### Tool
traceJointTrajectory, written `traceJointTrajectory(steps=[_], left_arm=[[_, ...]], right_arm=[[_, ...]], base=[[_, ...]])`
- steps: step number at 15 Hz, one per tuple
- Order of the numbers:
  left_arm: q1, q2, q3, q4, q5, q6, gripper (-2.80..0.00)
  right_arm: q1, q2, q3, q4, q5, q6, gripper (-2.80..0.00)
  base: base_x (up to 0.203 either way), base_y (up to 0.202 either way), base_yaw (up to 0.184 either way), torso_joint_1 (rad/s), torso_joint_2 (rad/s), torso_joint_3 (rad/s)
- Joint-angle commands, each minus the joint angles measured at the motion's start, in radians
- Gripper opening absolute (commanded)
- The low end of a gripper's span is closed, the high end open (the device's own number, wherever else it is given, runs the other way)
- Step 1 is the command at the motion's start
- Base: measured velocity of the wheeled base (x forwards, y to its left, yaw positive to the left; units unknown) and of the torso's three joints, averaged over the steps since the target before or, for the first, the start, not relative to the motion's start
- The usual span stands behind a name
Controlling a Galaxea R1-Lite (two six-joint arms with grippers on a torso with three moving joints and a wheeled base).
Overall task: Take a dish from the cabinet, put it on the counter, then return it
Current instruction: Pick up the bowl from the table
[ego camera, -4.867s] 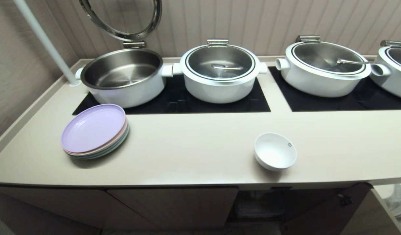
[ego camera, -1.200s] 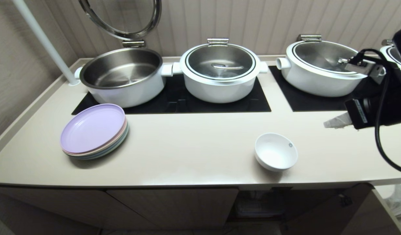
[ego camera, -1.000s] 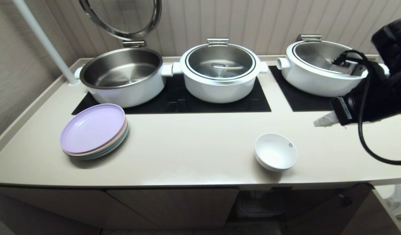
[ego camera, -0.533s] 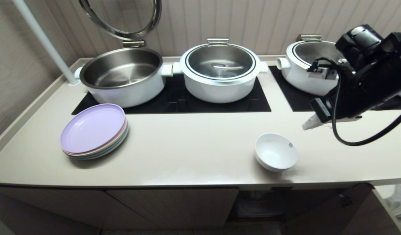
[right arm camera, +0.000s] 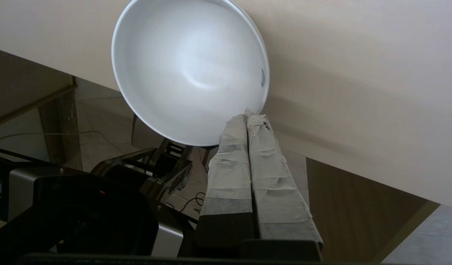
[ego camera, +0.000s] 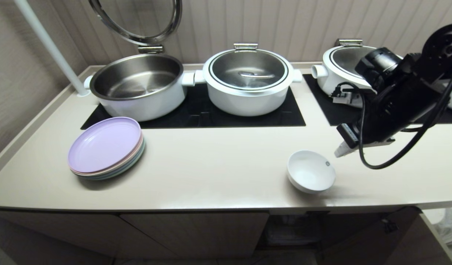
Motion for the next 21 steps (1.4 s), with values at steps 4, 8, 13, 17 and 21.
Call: traceJointTrajectory(steps=[4,8,13,17,21], left_arm=[[0.000,0.000,0.000,0.000,0.001,0.000,-2.80],[0.000,0.000,0.000,0.000,0.001,0.000,-2.80],[0.000,0.000,0.000,0.000,0.001,0.000,-2.80],[0.000,0.000,0.000,0.000,0.001,0.000,-2.80],[0.000,0.000,0.000,0.000,0.001,0.000,-2.80]], right_arm=[[0.002,0.025,0.002,0.006,0.000,0.000,0.00],[0.002,0.038,0.000,0.002,-0.001,-0.001,0.00],[0.002,0.042,0.000,0.001,-0.001,-0.001,0.00],[0.005,0.039,0.000,0.002,-0.001,-0.012,0.00],[0.006,0.044,0.000,-0.005,-0.001,-0.011,0.00]], base=[[0.000,0.000,0.000,0.000,0.00,0.000],[0.000,0.000,0.000,0.000,0.00,0.000],[0.000,0.000,0.000,0.000,0.00,0.000],[0.000,0.000,0.000,0.000,0.00,0.000],[0.000,0.000,0.000,0.000,0.00,0.000]])
